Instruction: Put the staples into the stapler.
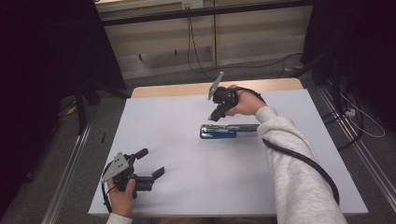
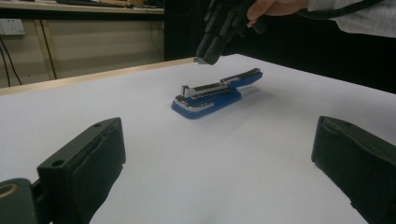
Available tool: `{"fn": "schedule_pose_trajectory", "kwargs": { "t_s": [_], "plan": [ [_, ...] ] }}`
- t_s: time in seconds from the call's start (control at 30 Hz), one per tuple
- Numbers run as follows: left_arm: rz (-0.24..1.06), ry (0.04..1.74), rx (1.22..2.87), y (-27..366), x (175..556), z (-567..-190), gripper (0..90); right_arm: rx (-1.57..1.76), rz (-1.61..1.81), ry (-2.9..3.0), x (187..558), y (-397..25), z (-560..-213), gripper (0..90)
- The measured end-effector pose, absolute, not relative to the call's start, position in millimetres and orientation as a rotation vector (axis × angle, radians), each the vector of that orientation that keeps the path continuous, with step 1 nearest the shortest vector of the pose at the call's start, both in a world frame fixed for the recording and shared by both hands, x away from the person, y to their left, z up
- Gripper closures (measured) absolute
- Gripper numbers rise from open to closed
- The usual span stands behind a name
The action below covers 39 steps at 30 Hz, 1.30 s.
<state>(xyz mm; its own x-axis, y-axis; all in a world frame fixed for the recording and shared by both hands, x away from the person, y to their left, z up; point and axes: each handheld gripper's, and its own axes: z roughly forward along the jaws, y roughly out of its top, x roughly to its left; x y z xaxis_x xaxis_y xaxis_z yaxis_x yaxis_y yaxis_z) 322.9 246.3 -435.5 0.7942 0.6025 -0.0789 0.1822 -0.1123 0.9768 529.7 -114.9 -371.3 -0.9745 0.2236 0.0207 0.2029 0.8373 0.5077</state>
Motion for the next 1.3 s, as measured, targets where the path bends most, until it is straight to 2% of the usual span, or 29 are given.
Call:
{"fn": "schedule_pose_trajectory", "kwargs": {
  "t_s": [1.3],
  "plan": [
    [0.387, 0.628, 1.681, 246.3, 321.5, -435.8, 2.9, 0.338, 0.867, 2.994, 530.5, -96.5, -394.4, 78.6]
  ]
}}
